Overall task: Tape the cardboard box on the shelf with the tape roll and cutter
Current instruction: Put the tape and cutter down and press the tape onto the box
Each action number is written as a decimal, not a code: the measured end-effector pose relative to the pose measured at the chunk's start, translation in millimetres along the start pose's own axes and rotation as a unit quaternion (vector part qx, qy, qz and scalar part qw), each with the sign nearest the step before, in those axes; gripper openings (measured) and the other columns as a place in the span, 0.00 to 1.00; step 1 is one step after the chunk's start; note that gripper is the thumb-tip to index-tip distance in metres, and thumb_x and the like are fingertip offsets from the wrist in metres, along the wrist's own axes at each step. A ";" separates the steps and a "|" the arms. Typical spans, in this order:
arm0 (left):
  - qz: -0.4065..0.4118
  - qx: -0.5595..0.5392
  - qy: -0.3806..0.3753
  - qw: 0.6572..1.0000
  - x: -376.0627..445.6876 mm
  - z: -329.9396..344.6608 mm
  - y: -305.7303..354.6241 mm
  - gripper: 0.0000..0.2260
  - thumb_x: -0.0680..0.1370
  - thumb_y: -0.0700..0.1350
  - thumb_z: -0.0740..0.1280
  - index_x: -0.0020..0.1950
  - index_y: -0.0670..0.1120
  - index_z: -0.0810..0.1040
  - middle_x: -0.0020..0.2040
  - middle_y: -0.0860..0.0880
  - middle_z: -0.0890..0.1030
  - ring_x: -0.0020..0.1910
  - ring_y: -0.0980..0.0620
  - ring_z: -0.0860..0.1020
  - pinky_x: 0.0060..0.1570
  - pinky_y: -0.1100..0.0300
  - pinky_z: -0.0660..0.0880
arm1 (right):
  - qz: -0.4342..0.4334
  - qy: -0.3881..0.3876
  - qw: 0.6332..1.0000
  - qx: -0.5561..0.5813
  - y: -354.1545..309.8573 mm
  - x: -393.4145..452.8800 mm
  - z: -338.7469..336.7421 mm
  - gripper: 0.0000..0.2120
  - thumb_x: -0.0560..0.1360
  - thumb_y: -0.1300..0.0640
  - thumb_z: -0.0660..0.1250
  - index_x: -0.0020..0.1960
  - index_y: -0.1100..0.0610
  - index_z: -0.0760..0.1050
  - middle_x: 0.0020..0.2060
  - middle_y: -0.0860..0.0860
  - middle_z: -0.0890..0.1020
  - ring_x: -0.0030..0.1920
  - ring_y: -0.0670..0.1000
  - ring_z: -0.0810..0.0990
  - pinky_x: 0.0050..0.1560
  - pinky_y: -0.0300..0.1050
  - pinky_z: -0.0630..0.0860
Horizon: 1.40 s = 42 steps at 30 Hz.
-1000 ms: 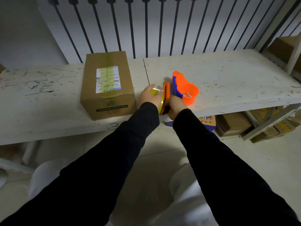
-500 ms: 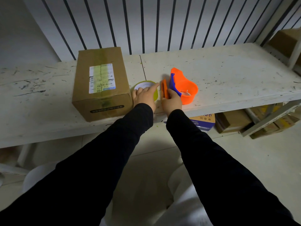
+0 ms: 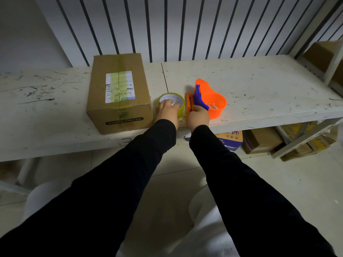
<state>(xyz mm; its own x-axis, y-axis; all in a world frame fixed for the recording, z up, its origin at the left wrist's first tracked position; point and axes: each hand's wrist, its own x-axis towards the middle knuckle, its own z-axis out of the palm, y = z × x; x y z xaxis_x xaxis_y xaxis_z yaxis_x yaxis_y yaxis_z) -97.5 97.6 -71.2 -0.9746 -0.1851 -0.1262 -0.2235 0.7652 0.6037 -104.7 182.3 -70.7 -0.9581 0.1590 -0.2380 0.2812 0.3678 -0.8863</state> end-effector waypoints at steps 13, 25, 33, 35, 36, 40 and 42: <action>0.121 -0.035 0.124 0.984 -50.9 -28.9 4.8 0.17 0.78 0.34 0.57 0.65 0.42 0.74 0.68 0.44 0.71 0.66 0.47 0.70 0.67 0.61 0.65 | -0.080 0.004 0.995 0.060 -32.7 -37.0 9.8 0.17 0.74 0.68 0.55 0.58 0.63 0.77 0.54 0.59 0.82 0.56 0.56 0.80 0.53 0.43 0.76; 0.080 -0.003 0.355 0.931 -85.5 -70.6 -63.8 0.13 0.75 0.34 0.61 0.56 0.41 0.81 0.57 0.43 0.80 0.62 0.41 0.73 0.63 0.50 0.67 | -0.148 -0.062 0.987 -0.003 -52.1 -78.1 56.8 0.18 0.76 0.67 0.56 0.63 0.59 0.74 0.60 0.57 0.78 0.60 0.55 0.77 0.62 0.47 0.74; -0.048 0.050 0.276 0.959 -81.5 -91.1 -93.8 0.18 0.81 0.45 0.55 0.71 0.50 0.67 0.72 0.52 0.69 0.74 0.48 0.58 0.74 0.49 0.48 | -0.339 -0.039 0.920 -0.195 -57.1 -81.7 85.8 0.14 0.78 0.56 0.60 0.61 0.58 0.76 0.62 0.55 0.77 0.65 0.56 0.70 0.70 0.52 0.63; -0.063 0.050 0.238 0.968 -78.4 -92.9 -96.9 0.18 0.81 0.47 0.54 0.72 0.51 0.66 0.74 0.53 0.65 0.77 0.48 0.53 0.75 0.46 0.43 | -0.351 -0.068 0.904 -0.236 -57.0 -77.9 89.9 0.14 0.78 0.54 0.60 0.59 0.58 0.77 0.59 0.54 0.79 0.65 0.57 0.70 0.70 0.55 0.59; -0.067 0.054 0.223 0.971 -76.9 -94.1 -97.9 0.19 0.82 0.49 0.53 0.72 0.51 0.65 0.75 0.53 0.64 0.77 0.47 0.51 0.75 0.45 0.41 | -0.357 -0.078 0.893 -0.263 -56.0 -75.7 91.8 0.14 0.78 0.54 0.59 0.59 0.57 0.77 0.58 0.53 0.80 0.64 0.57 0.70 0.71 0.56 0.57; -0.055 0.035 0.200 0.978 -73.2 -98.7 -101.9 0.19 0.82 0.48 0.54 0.72 0.50 0.66 0.76 0.51 0.63 0.78 0.45 0.49 0.76 0.45 0.43 | -0.385 -0.058 0.869 -0.306 -50.7 -71.9 94.7 0.16 0.79 0.50 0.58 0.60 0.56 0.77 0.61 0.53 0.78 0.63 0.58 0.73 0.67 0.55 0.64; -0.051 0.021 0.199 0.978 -72.7 -99.8 -105.8 0.18 0.81 0.48 0.56 0.72 0.50 0.68 0.76 0.50 0.63 0.77 0.45 0.48 0.76 0.49 0.45 | -0.393 -0.040 0.863 -0.315 -50.5 -72.3 92.8 0.17 0.78 0.48 0.59 0.62 0.54 0.76 0.63 0.53 0.78 0.63 0.57 0.73 0.64 0.51 0.65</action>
<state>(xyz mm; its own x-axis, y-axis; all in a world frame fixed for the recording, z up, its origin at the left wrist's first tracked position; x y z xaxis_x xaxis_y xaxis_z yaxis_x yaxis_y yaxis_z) -1.4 -31.5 -47.3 -0.8659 -0.4810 0.1373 -0.3278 0.7531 0.5705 -54.6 67.2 -45.6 -0.8593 -0.4214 0.2900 -0.5088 0.7624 -0.3999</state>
